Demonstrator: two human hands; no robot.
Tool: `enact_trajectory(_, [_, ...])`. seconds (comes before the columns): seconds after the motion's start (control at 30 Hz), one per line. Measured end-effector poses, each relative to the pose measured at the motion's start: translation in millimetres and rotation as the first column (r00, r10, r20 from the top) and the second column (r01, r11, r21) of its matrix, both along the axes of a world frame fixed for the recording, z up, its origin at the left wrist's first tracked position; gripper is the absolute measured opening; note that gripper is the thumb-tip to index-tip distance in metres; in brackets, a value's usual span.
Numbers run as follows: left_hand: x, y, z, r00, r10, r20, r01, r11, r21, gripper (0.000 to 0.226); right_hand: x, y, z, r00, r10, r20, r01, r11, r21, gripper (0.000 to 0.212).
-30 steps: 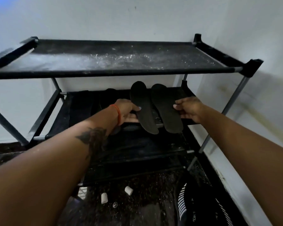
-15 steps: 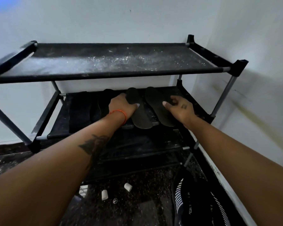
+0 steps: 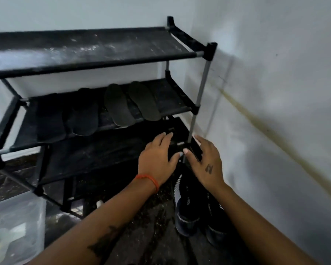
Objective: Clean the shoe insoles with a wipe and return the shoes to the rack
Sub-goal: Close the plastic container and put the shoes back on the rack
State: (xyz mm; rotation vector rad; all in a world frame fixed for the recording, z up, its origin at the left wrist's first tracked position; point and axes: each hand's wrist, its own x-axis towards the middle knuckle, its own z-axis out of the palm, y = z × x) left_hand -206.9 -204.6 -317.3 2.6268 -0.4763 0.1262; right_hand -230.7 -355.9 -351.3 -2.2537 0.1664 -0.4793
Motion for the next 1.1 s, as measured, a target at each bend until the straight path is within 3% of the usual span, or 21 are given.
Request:
enact_trajectory(0.27, [-22.7,-35.3,-104.0,0.948,-0.125,-0.293,0.23,0.905,0.357,0.076,-75.2,-53.9,-108.9,0.932,-0.173,-0.318,0.164,0.985,-0.056,0.056])
enact_trajectory(0.4, [-35.3,-40.7,-162.0,0.89,-0.033,-0.455,0.196,0.928,0.317,0.081,-101.0,-70.9,-158.0,0.821,-0.267,-0.505,0.249,0.963,-0.104,0.057])
enact_trajectory(0.5, [-42.7,-41.4,-195.5,0.796,0.044,-0.604,0.138,0.958,0.252,0.089,-106.3,-77.7,-179.3,0.685,-0.322,-0.654,0.295,0.943,-0.155,0.063])
enact_trajectory(0.67, [-42.9,-48.0,-235.5,0.507,0.121,-0.853,-0.115,0.991,0.073,0.096,-97.6,-76.3,-189.9,0.455,-0.313,-0.833,0.313,0.933,-0.179,0.069])
enact_trajectory(0.8, [-45.2,-58.6,-244.3,0.354,0.071,-0.932,-0.306,0.951,-0.044,0.088,-93.9,-75.4,-199.0,0.482,-0.369,-0.795,0.337,0.915,-0.221,0.061])
enact_trajectory(0.9, [-39.2,-60.2,-263.8,0.268,0.032,-0.963,-0.463,0.88,-0.1,0.086,-92.9,-71.7,-194.6,0.51,-0.353,-0.785,0.456,0.884,-0.102,0.053])
enact_trajectory(1.0, [-27.8,-53.5,-306.7,0.275,0.066,-0.959,-0.526,0.845,-0.093,0.071,-92.9,-60.5,-174.2,0.519,-0.327,-0.79,0.552,0.834,0.018,0.046])
enact_trajectory(1.1, [-25.4,-44.7,-252.3,0.297,0.06,-0.953,-0.505,0.857,-0.103,0.049,-93.4,-53.0,-151.3,0.501,-0.289,-0.816,0.588,0.805,0.076,0.043])
